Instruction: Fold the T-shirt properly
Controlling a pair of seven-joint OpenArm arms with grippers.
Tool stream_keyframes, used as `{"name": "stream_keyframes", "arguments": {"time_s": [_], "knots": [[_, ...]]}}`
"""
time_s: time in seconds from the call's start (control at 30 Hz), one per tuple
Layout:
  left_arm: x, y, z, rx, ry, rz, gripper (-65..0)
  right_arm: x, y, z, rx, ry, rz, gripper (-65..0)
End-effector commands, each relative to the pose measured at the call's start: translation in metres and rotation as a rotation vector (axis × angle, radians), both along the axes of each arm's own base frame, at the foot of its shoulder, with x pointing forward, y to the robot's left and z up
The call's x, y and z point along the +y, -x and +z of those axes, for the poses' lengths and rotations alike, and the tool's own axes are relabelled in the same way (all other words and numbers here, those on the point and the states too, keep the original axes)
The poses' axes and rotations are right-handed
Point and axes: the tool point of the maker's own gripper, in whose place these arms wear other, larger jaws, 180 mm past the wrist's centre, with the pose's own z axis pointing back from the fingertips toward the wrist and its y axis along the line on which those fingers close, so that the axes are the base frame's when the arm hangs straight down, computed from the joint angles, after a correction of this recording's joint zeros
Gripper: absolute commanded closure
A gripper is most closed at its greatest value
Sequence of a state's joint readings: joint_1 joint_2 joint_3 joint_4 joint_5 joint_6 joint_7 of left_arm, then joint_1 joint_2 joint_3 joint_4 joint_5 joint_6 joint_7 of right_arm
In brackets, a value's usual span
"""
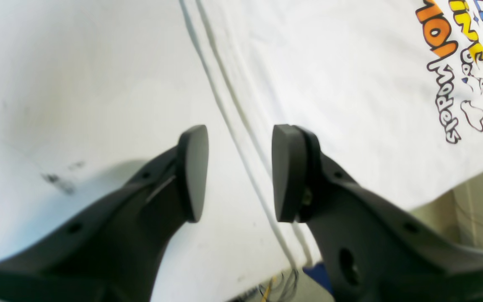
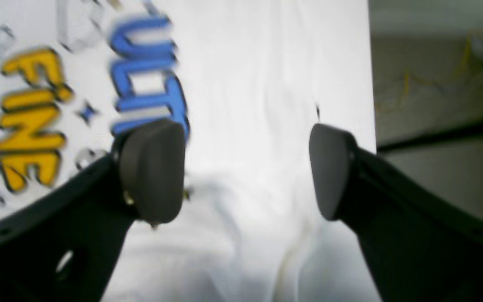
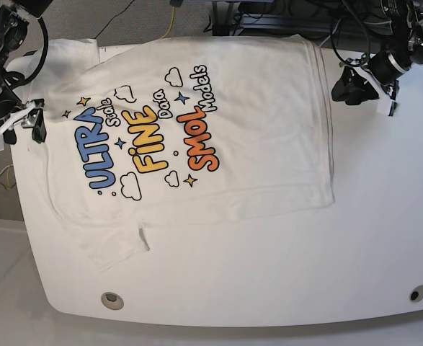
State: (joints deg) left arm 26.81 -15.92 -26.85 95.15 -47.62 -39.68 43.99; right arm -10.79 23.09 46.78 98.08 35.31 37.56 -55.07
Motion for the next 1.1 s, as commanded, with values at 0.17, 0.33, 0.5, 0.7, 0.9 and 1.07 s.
{"name": "stream_keyframes", "arguments": {"time_s": [0.17, 0.33, 0.5, 0.7, 0.9, 1.07], "knots": [[0.025, -0.017, 0.024, -0.093, -0.018, 0.058, -25.5, -0.025, -0.036, 0.008, -0.065, -0.06, -0.048, -46.8], [0.029, -0.014, 0.023, -0.084, -0.024, 0.064, -25.4, -0.024, -0.042, -0.017, -0.018, -0.124, -0.047, -45.7], [0.028, -0.004, 0.017, -0.052, -0.019, 0.063, -25.0, -0.012, -0.036, -0.038, 0.027, -0.16, -0.016, -42.9], [0.03, 0.008, 0.009, -0.003, -0.027, 0.059, -24.4, -0.015, -0.029, -0.04, 0.027, -0.18, -0.031, -42.1], [0.025, 0.012, 0.004, 0.026, -0.028, 0.041, -24.2, -0.02, -0.029, -0.037, 0.021, -0.165, -0.036, -43.3], [0.017, -0.016, 0.031, -0.07, -0.016, 0.03, -23.6, 0.013, -0.02, -0.06, 0.091, -0.263, -0.001, -41.9]]}}
